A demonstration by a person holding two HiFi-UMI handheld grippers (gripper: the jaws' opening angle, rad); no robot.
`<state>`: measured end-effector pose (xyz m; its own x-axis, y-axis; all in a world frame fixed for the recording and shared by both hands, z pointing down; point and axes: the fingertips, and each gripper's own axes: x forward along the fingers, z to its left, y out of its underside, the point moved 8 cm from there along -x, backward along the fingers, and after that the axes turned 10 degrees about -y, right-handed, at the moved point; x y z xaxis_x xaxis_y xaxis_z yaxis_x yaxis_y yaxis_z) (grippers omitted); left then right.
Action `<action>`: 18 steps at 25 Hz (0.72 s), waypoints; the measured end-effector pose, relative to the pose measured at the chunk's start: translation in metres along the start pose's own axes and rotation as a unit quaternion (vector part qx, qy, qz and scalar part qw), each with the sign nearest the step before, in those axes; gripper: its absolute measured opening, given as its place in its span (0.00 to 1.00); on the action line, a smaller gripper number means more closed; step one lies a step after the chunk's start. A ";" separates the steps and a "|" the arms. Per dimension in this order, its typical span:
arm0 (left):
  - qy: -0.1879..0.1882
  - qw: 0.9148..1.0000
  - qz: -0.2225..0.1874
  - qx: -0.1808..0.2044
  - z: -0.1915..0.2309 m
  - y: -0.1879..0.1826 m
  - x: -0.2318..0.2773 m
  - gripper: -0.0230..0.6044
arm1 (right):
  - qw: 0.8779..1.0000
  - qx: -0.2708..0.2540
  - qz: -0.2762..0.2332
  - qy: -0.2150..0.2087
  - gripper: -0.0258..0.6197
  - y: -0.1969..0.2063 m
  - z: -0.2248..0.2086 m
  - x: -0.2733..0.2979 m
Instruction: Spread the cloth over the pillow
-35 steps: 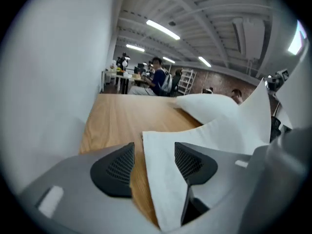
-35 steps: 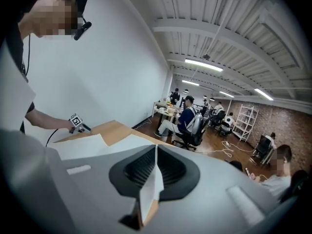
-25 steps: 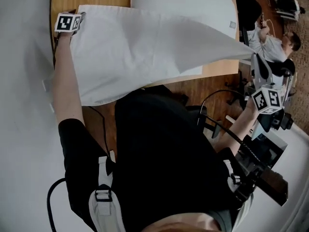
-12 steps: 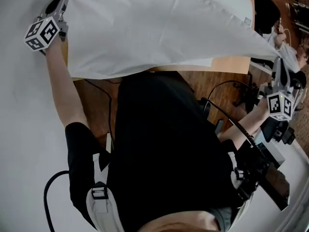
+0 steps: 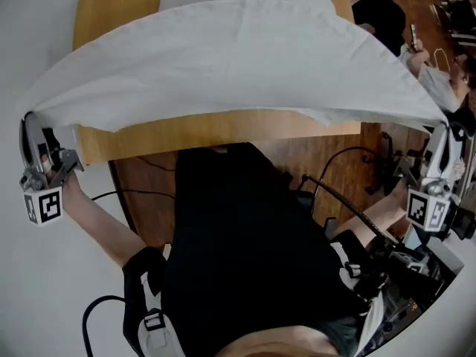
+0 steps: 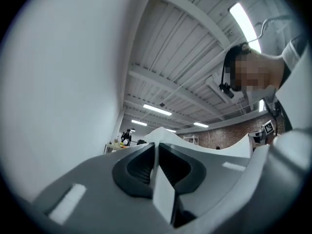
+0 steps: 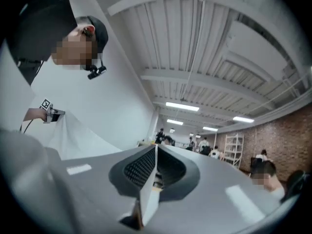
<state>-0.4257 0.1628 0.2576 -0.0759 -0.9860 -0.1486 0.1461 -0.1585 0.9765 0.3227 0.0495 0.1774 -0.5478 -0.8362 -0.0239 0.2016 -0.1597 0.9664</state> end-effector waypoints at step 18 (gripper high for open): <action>0.084 0.981 -0.115 -0.133 -0.021 -0.018 0.005 0.08 | 0.992 0.025 -0.060 0.108 0.06 -0.021 -0.061 -0.092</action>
<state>-0.4079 0.1598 0.2356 0.0230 -0.9134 -0.4064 0.3984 -0.3645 0.8417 0.4186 0.0980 0.1439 -0.3768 -0.9070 -0.1880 0.1025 -0.2425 0.9647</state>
